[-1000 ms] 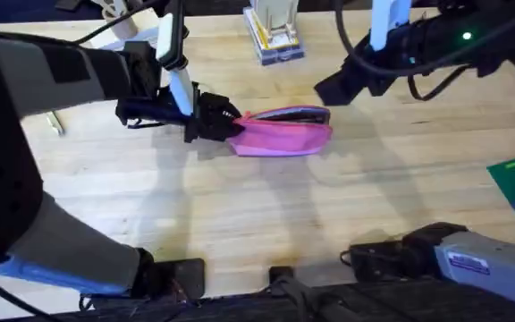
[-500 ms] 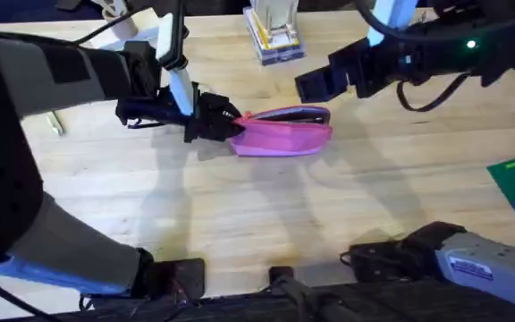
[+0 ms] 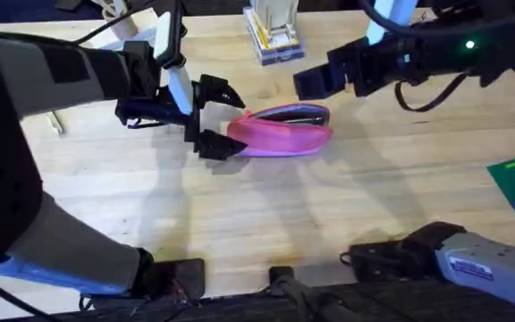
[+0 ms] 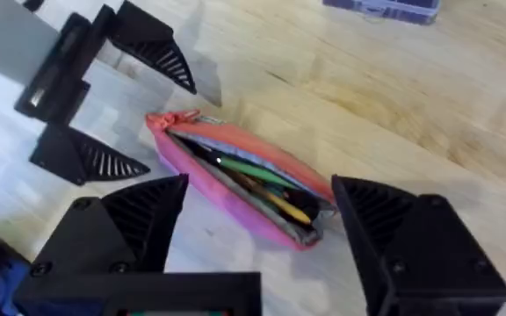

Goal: Unzip the bag, pick up the pens from the table one at a time and place them inside, then zip the bag closed.

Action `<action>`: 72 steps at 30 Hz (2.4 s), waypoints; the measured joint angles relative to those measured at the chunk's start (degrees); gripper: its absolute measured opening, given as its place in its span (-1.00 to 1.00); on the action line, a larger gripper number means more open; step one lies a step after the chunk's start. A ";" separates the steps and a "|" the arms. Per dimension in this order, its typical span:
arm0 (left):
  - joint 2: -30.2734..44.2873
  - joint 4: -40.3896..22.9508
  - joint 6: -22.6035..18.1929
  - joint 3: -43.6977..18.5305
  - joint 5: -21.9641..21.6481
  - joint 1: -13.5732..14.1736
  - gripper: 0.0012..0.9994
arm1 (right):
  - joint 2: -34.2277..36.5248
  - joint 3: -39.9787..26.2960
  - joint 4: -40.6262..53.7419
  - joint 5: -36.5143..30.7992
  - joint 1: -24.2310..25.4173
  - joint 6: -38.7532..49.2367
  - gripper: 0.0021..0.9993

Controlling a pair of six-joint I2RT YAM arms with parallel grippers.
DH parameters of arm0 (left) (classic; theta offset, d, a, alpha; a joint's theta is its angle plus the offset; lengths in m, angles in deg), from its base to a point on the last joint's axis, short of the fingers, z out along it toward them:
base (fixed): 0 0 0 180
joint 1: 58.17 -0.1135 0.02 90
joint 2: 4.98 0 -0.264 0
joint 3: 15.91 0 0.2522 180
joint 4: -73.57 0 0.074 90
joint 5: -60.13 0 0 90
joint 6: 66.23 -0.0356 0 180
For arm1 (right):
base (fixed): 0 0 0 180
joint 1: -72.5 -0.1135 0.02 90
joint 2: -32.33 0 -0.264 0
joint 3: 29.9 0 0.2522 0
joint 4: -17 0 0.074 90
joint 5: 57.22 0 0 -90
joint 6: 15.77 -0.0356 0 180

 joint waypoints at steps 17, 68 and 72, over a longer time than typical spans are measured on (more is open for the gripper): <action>-10.72 -1.38 -0.01 0.00 0.14 -14.83 0.99 | 5.79 -0.09 -9.98 -0.02 -7.94 -7.54 1.00; -11.69 -6.10 -0.94 0.00 -2.24 -21.75 0.99 | 25.51 -0.09 -18.63 1.27 -16.17 -24.07 -0.94; -11.69 -6.10 -0.94 0.00 -2.24 -21.75 0.99 | 24.58 -0.11 -18.50 1.27 -16.17 -24.03 -0.94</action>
